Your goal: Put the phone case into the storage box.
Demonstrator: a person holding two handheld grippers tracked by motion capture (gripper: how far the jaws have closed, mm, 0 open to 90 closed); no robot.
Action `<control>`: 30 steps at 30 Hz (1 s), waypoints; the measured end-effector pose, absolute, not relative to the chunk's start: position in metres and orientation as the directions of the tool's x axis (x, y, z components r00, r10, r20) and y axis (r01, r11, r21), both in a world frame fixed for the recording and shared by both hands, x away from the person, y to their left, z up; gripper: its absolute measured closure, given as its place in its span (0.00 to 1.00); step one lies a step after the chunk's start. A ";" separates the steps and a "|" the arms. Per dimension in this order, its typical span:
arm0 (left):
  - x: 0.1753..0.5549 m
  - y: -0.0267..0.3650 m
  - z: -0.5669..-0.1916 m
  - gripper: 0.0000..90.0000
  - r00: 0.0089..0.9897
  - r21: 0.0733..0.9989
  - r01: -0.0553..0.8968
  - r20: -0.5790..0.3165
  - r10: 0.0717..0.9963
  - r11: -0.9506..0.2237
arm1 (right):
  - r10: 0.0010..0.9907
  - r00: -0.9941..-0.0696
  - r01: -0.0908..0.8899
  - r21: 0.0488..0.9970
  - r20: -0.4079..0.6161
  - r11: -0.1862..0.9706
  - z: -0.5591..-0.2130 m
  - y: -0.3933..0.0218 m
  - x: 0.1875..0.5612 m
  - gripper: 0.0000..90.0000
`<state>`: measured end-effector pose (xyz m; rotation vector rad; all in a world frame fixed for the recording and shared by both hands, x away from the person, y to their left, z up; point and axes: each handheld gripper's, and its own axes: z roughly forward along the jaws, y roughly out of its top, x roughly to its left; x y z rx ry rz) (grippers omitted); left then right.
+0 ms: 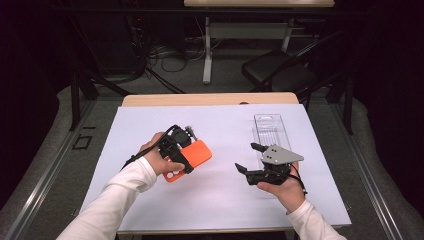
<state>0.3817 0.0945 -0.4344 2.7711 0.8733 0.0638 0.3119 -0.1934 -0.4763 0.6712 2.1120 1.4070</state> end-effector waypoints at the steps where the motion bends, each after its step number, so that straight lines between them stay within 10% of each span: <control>1: 0.382 0.094 -0.434 0.18 0.823 0.232 0.558 -0.030 0.568 -0.797 | 0.644 -0.750 0.115 0.930 -0.150 0.350 -0.476 -0.192 0.313 0.20; 30: 0.385 0.088 -0.432 0.18 0.830 0.216 0.552 -0.044 0.556 -0.806 | 0.240 -0.656 -0.299 0.538 -0.716 0.788 -0.472 -0.146 0.302 0.20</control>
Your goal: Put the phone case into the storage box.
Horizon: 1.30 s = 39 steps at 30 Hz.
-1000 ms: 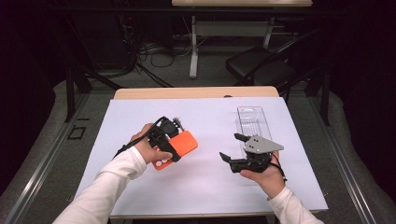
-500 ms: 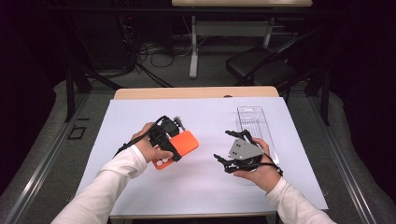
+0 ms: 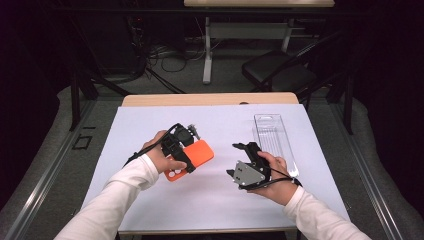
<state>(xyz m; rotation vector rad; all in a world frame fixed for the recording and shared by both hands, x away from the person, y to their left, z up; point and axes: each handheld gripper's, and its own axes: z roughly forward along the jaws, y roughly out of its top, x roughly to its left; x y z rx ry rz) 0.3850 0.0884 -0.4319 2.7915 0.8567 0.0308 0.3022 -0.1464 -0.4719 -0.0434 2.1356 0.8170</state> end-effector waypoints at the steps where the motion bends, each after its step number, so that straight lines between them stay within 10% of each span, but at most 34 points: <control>1: 0.385 0.088 -0.432 0.18 0.830 0.216 0.551 -0.045 0.556 -0.806 | 0.215 -0.650 -0.320 0.520 -0.729 0.792 -0.471 -0.146 0.303 0.20; 39: 0.391 0.066 -0.427 0.18 0.842 0.210 0.539 -0.171 0.512 -0.816 | -0.055 -0.458 -0.495 0.203 -0.887 0.845 -0.475 -0.140 0.298 0.36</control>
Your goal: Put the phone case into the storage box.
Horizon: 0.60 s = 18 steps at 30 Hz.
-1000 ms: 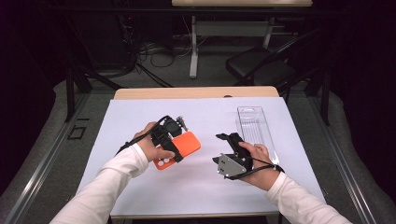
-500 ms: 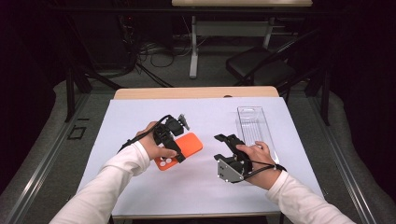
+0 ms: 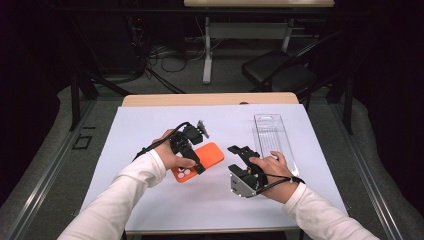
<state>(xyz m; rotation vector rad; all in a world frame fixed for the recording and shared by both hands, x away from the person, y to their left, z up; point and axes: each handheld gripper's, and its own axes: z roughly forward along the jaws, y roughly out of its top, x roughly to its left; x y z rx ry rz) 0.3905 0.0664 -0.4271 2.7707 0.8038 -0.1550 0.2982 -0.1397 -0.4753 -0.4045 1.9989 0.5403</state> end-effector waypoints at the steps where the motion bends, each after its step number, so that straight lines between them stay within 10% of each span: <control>1: 0.390 0.064 -0.427 0.18 0.845 0.211 0.533 -0.166 0.508 -0.819 | -0.055 -0.458 -0.495 0.203 -0.887 0.845 -0.475 -0.140 0.298 0.36; 18: 0.385 0.034 -0.425 0.18 0.879 0.200 0.475 -0.163 0.449 -0.857 | -0.107 -0.414 -0.524 0.141 -0.904 0.840 -0.482 -0.136 0.298 0.44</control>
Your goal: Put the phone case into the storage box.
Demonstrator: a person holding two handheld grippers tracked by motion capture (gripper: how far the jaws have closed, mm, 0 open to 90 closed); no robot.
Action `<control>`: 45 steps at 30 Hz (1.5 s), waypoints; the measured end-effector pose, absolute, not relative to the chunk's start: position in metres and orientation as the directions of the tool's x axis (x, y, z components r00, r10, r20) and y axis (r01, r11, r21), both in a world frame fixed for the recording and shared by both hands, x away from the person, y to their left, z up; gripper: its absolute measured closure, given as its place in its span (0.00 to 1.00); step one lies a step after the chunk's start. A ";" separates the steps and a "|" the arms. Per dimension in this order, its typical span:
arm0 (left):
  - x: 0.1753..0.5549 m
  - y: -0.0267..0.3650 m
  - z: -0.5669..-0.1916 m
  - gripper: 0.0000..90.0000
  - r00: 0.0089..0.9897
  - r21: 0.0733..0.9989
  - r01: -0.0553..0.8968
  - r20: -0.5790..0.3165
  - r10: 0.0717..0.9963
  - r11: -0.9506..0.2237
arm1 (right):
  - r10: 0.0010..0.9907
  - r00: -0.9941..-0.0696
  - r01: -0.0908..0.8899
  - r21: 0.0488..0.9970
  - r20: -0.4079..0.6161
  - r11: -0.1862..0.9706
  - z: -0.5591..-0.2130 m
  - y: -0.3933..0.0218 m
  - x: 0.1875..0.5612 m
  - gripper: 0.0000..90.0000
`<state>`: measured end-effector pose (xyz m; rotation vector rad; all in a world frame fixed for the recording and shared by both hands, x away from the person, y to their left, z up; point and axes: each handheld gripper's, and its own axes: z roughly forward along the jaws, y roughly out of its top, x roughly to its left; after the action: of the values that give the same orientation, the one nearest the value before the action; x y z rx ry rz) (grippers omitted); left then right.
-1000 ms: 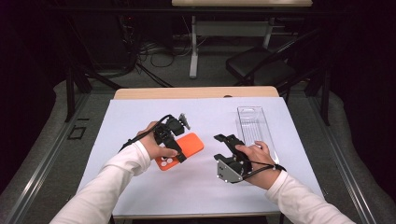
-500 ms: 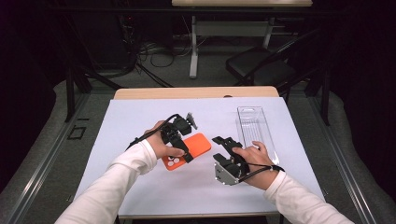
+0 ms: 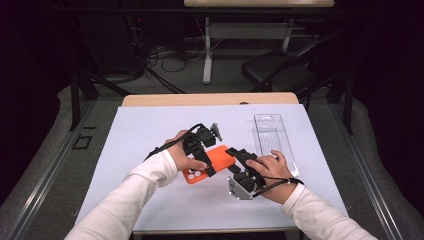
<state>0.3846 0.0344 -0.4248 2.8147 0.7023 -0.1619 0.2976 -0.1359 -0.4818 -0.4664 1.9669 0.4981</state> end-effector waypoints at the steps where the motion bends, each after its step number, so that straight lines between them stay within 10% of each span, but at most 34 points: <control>1: 0.384 0.032 -0.424 0.18 0.881 0.201 0.471 -0.163 0.445 -0.859 | -0.105 -0.418 -0.526 0.146 -0.902 0.838 -0.482 -0.136 0.298 0.45; 45: 0.379 0.022 -0.422 0.18 0.888 0.209 0.450 -0.205 0.411 -0.868 | -0.127 -0.353 -0.525 0.084 -0.927 0.847 -0.495 -0.127 0.300 0.70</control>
<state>0.3785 0.0221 -0.4218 2.8052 0.6507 -0.2250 0.2996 -0.1267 -0.4950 -0.4853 1.9106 0.4465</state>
